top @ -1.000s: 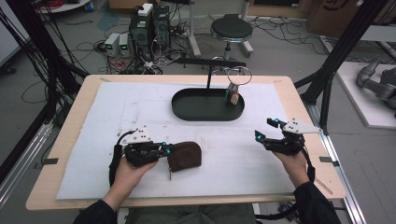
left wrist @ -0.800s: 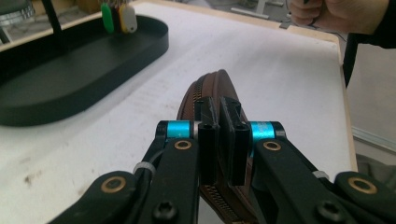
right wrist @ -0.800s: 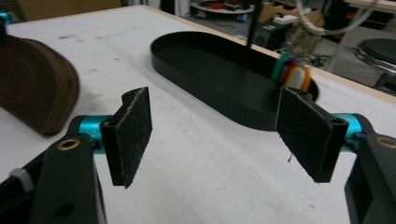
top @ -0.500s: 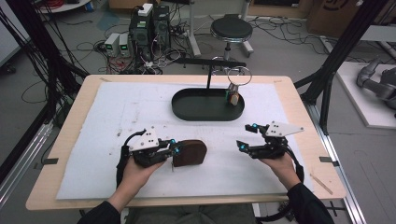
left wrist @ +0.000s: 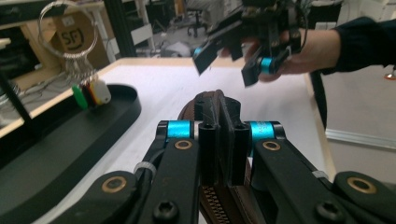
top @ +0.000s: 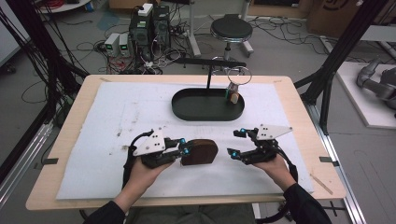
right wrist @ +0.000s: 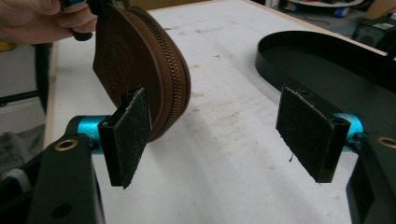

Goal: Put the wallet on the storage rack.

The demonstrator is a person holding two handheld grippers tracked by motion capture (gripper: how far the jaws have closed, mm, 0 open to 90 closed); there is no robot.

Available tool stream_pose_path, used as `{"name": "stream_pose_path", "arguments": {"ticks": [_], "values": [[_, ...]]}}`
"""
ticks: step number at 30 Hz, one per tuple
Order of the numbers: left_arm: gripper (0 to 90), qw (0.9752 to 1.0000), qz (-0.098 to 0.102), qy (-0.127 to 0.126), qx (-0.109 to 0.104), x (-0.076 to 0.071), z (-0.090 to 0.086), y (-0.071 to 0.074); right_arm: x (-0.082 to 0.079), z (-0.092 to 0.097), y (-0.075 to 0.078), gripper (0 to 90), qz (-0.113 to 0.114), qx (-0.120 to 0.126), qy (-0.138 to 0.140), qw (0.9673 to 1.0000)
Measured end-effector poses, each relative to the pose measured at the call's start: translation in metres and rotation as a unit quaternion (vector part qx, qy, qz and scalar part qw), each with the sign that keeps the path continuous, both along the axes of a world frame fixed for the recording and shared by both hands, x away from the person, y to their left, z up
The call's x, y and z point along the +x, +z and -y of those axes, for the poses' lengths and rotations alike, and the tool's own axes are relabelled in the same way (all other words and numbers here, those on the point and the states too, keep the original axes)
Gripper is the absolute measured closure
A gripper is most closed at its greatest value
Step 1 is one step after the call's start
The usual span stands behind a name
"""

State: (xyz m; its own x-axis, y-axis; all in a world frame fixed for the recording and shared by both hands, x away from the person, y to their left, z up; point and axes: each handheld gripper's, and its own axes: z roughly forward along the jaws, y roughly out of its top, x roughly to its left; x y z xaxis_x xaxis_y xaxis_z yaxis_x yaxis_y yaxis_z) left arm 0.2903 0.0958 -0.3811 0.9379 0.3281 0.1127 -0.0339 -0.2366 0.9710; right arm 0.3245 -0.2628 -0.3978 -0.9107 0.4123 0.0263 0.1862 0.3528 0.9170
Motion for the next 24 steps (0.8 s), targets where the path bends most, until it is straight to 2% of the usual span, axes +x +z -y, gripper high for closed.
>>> {"name": "stream_pose_path", "arguments": {"ticks": [1, 3, 4, 8, 9, 11, 15, 16, 18, 20, 21, 24], "values": [[86.2, 1.0000, 0.004, -0.006, -0.005, -0.001, 0.003, 0.001, -0.001, -0.003, 0.000, 27.7, -0.006, 0.001, 0.019, 0.9998], [86.2, 0.9998, 0.010, -0.011, -0.010, -0.002, 0.007, 0.002, -0.001, -0.004, 0.000, 27.7, -0.005, 0.000, 0.022, 0.9997], [86.2, 0.9997, 0.012, -0.015, -0.012, -0.002, 0.008, 0.002, -0.002, -0.006, 0.000, 28.3, -0.009, 0.001, 0.037, 0.9993], [86.3, 0.9991, 0.020, -0.029, -0.025, -0.002, 0.014, 0.004, -0.001, -0.009, 0.000, 31.2, -0.021, 0.001, 0.052, 0.9984], [86.3, 0.9989, 0.021, -0.031, -0.027, -0.002, 0.014, 0.005, -0.001, -0.011, -0.001, 33.5, -0.030, 0.000, 0.063, 0.9976], [86.3, 0.9984, 0.023, -0.039, -0.034, -0.003, 0.017, 0.006, -0.001, -0.012, -0.001, 34.4, -0.034, 0.002, 0.065, 0.9973], [86.3, 0.9972, 0.027, -0.053, -0.044, -0.004, 0.020, 0.007, 0.000, -0.015, -0.002, 38.6, -0.051, 0.009, 0.093, 0.9943], [86.3, 0.9971, 0.028, -0.054, -0.045, -0.004, 0.020, 0.007, 0.000, -0.016, -0.002, 40.2, -0.053, 0.010, 0.100, 0.9936], [86.3, 0.9969, 0.028, -0.056, -0.048, -0.004, 0.021, 0.007, -0.001, -0.018, -0.003, 52.0, -0.061, 0.003, 0.119, 0.9910], [86.3, 0.9967, 0.029, -0.058, -0.048, -0.004, 0.021, 0.007, -0.001, -0.018, -0.003, 53.8, -0.057, 0.002, 0.124, 0.9907], [86.2, 0.9966, 0.030, -0.059, -0.050, -0.004, 0.021, 0.007, -0.002, -0.017, -0.002, 59.2, -0.057, 0.004, 0.129, 0.9900], [86.2, 0.9967, 0.032, -0.054, -0.051, -0.003, 0.018, 0.008, -0.001, -0.015, 0.000, 63.2, -0.055, 0.011, 0.135, 0.9892]]}}
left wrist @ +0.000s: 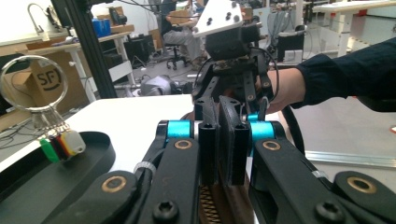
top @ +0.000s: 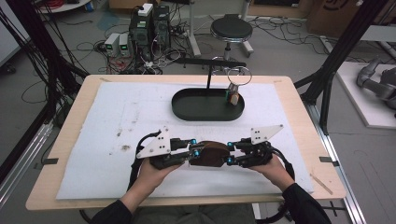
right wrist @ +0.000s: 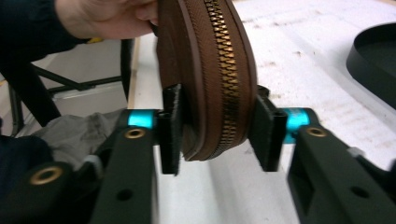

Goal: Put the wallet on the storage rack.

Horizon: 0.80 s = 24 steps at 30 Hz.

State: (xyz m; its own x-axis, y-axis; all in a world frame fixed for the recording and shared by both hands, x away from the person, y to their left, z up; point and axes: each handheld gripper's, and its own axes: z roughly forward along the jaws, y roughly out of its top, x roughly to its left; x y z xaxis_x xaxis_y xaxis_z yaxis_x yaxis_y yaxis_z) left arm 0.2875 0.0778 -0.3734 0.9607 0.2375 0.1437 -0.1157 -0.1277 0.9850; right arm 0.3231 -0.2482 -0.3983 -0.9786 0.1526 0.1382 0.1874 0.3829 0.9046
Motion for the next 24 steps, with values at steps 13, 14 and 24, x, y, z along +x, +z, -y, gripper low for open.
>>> {"name": "stream_pose_path", "arguments": {"ticks": [13, 14, 24], "values": [[49.1, 0.9980, -0.054, 0.030, 0.010, 0.012, -0.010, 0.001, -0.001, 0.007, 0.005, 68.4, 0.020, 0.002, -0.008, 0.9998], [44.5, 0.9978, -0.060, 0.027, 0.010, 0.013, -0.010, 0.001, -0.001, 0.008, 0.006, 68.5, 0.018, 0.005, -0.011, 0.9998], [31.9, 0.9893, -0.138, -0.015, 0.045, 0.023, -0.012, -0.003, -0.002, 0.009, 0.008, 68.5, 0.018, -0.001, 0.008, 0.9998]]}}
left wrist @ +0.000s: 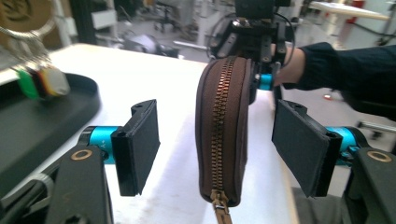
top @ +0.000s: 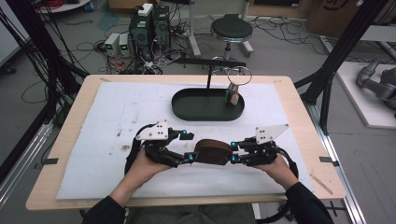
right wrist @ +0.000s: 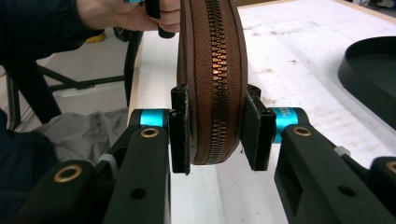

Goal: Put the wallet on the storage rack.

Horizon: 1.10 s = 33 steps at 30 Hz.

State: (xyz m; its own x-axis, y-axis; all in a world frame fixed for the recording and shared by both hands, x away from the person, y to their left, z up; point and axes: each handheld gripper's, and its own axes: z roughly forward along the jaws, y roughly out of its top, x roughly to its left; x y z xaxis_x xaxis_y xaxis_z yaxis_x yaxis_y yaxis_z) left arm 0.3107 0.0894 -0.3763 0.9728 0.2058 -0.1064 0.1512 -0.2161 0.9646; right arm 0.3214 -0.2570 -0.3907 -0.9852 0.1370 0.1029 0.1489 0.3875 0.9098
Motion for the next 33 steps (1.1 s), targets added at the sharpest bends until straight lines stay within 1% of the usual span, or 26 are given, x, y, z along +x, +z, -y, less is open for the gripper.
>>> {"name": "stream_pose_path", "arguments": {"ticks": [2, 3, 5, 8, 10, 11, 12, 13, 15, 16, 17, 18, 20, 21, 23, 25, 28, 30, 33], "values": [[31.8, 0.9999, -0.005, -0.012, 0.003, -0.001, 0.002, 0.000, -0.001, -0.001, 0.000, 68.4, -0.001, -0.003, 0.004, 1.0000], [31.8, 0.9997, -0.007, -0.020, 0.008, -0.001, 0.003, -0.001, -0.001, -0.001, 0.000, 68.4, 0.002, -0.002, 0.005, 1.0000], [30.6, 0.9993, -0.012, -0.029, 0.020, -0.001, 0.006, -0.002, -0.001, -0.002, 0.000, 68.5, -0.001, -0.003, 0.008, 1.0000], [32.0, 0.9986, -0.010, -0.039, 0.034, -0.002, 0.010, -0.003, -0.001, -0.004, -0.001, 68.4, 0.001, -0.006, 0.015, 0.9999], [37.4, 0.9978, -0.009, -0.044, 0.049, -0.003, 0.012, -0.003, -0.003, -0.007, -0.001, 68.4, -0.002, -0.015, 0.023, 0.9996], [37.4, 0.9975, -0.013, -0.046, 0.052, -0.003, 0.013, -0.004, -0.003, -0.007, -0.001, 68.4, -0.002, -0.015, 0.023, 0.9996], [42.5, 0.9969, -0.013, -0.051, 0.059, -0.003, 0.014, -0.005, -0.003, -0.009, -0.002, 68.4, -0.002, -0.020, 0.027, 0.9994], [43.9, 0.9963, -0.012, -0.054, 0.065, -0.003, 0.015, -0.005, -0.003, -0.009, -0.002, 68.4, -0.001, -0.023, 0.031, 0.9993], [45.2, 0.9959, -0.016, -0.057, 0.069, -0.003, 0.016, -0.007, -0.004, -0.010, -0.002, 68.4, -0.003, -0.026, 0.034, 0.9991], [49.4, 0.9955, -0.015, -0.060, 0.072, -0.003, 0.017, -0.007, -0.005, -0.012, -0.002, 68.4, -0.002, -0.030, 0.036, 0.9989], [49.4, 0.9951, -0.012, -0.061, 0.076, -0.004, 0.017, -0.007, -0.005, -0.012, -0.002, 68.4, -0.002, -0.030, 0.036, 0.9989], [53.9, 0.9947, -0.009, -0.062, 0.081, -0.004, 0.018, -0.008, -0.005, -0.013, -0.002, 68.4, 0.001, -0.033, 0.038, 0.9987], [55.5, 0.9939, -0.005, -0.064, 0.090, -0.005, 0.018, -0.008, -0.005, -0.013, -0.002, 68.4, -0.001, -0.032, 0.039, 0.9987], [58.9, 0.9938, -0.004, -0.065, 0.091, -0.005, 0.018, -0.009, -0.005, -0.013, -0.002, 68.3, 0.001, -0.033, 0.039, 0.9987], [59.5, 0.9937, -0.004, -0.064, 0.092, -0.004, 0.018, -0.008, -0.005, -0.012, -0.002, 68.3, 0.001, -0.034, 0.039, 0.9987], [61.9, 0.9939, -0.007, -0.065, 0.089, -0.004, 0.018, -0.009, -0.005, -0.012, -0.002, 68.2, 0.003, -0.034, 0.038, 0.9987], [64.0, 0.9940, -0.005, -0.067, 0.087, -0.004, 0.017, -0.009, -0.005, -0.013, -0.002, 67.9, 0.006, -0.033, 0.038, 0.9987], [64.7, 0.9940, -0.007, -0.070, 0.083, -0.003, 0.016, -0.009, -0.005, -0.013, -0.002, 67.6, 0.005, -0.033, 0.039, 0.9987], [65.5, 0.9942, -0.005, -0.071, 0.081, -0.004, 0.016, -0.009, -0.005, -0.012, -0.002, 65.8, 0.006, -0.029, 0.041, 0.9987]]}}
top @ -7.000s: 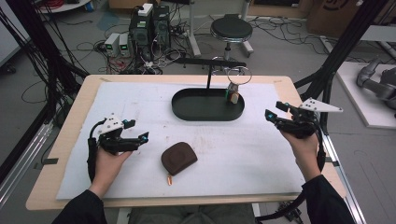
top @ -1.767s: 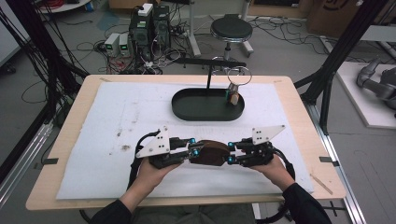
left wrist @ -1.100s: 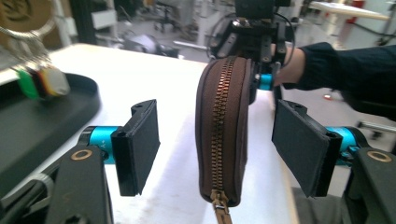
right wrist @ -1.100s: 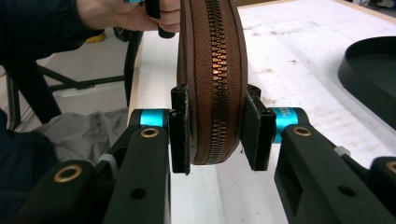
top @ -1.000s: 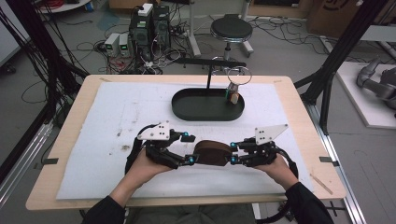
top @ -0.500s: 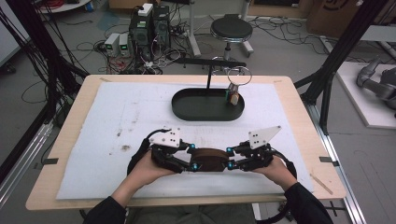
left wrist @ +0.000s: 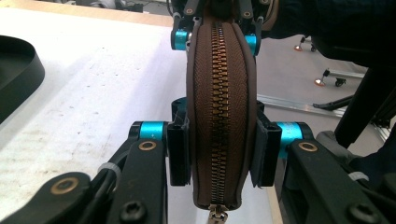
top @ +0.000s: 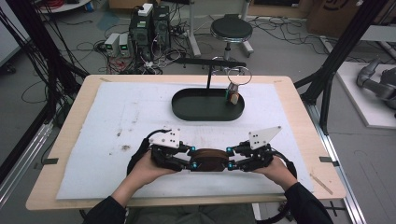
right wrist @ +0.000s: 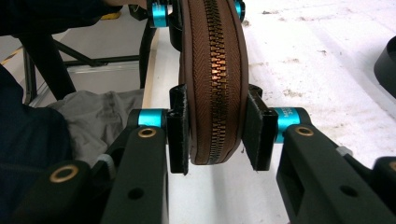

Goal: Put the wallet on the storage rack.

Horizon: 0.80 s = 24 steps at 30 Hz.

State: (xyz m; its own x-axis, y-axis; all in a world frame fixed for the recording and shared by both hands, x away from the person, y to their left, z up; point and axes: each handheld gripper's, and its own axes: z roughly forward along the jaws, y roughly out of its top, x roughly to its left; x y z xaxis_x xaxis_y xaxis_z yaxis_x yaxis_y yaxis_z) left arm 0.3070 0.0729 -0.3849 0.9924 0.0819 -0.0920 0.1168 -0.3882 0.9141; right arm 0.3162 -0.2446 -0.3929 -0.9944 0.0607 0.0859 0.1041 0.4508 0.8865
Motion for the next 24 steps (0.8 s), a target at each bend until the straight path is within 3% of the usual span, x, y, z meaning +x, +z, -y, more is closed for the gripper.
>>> {"name": "stream_pose_path", "arguments": {"ticks": [2, 5, 6, 8, 9, 13, 14, 16, 17, 20, 21, 22, 24], "values": [[65.6, 1.0000, 0.007, 0.003, -0.001, -0.001, 0.000, 0.001, 0.001, 0.001, 0.000, 63.2, 0.003, 0.004, 0.003, 1.0000], [65.8, 0.9999, 0.011, 0.011, -0.004, 0.000, -0.002, 0.001, 0.003, 0.006, 0.002, 51.2, 0.000, 0.013, -0.016, 0.9998], [65.8, 0.9998, 0.014, 0.015, -0.005, 0.000, -0.003, 0.002, 0.003, 0.006, 0.002, 51.2, 0.000, 0.013, -0.016, 0.9998], [65.9, 0.9996, 0.018, 0.023, -0.008, 0.001, -0.006, 0.003, 0.005, 0.012, 0.002, 40.3, -0.001, 0.019, -0.046, 0.9988], [65.9, 0.9994, 0.020, 0.026, -0.009, 0.001, -0.007, 0.003, 0.005, 0.012, 0.002, 40.3, -0.001, 0.019, -0.046, 0.9988], [65.9, 0.9984, 0.029, 0.043, -0.021, 0.003, -0.012, 0.006, 0.011, 0.026, 0.003, 31.4, 0.005, 0.034, -0.098, 0.9946], [65.9, 0.9984, 0.029, 0.043, -0.021, 0.003, -0.012, 0.006, 0.011, 0.026, 0.003, 31.4, 0.005, 0.034, -0.098, 0.9946], [65.9, 0.9981, 0.026, 0.047, -0.028, 0.003, -0.014, 0.007, 0.013, 0.033, 0.004, 30.6, 0.012, 0.040, -0.126, 0.9911], [66.0, 0.9977, 0.026, 0.052, -0.033, 0.004, -0.014, 0.007, 0.015, 0.041, 0.004, 29.8, 0.020, 0.048, -0.154, 0.9867], [66.0, 0.9971, 0.029, 0.061, -0.035, 0.005, -0.017, 0.008, 0.017, 0.047, 0.005, 29.7, 0.023, 0.054, -0.177, 0.9824], [66.0, 0.9968, 0.030, 0.065, -0.035, 0.006, -0.018, 0.009, 0.018, 0.051, 0.005, 29.6, 0.027, 0.058, -0.189, 0.9799], [66.0, 0.9965, 0.028, 0.069, -0.039, 0.007, -0.019, 0.009, 0.019, 0.059, 0.004, 29.6, 0.030, 0.060, -0.211, 0.9753], [66.0, 0.9963, 0.032, 0.073, -0.034, 0.008, -0.021, 0.012, 0.020, 0.061, 0.004, 29.6, 0.031, 0.061, -0.216, 0.9741]]}}
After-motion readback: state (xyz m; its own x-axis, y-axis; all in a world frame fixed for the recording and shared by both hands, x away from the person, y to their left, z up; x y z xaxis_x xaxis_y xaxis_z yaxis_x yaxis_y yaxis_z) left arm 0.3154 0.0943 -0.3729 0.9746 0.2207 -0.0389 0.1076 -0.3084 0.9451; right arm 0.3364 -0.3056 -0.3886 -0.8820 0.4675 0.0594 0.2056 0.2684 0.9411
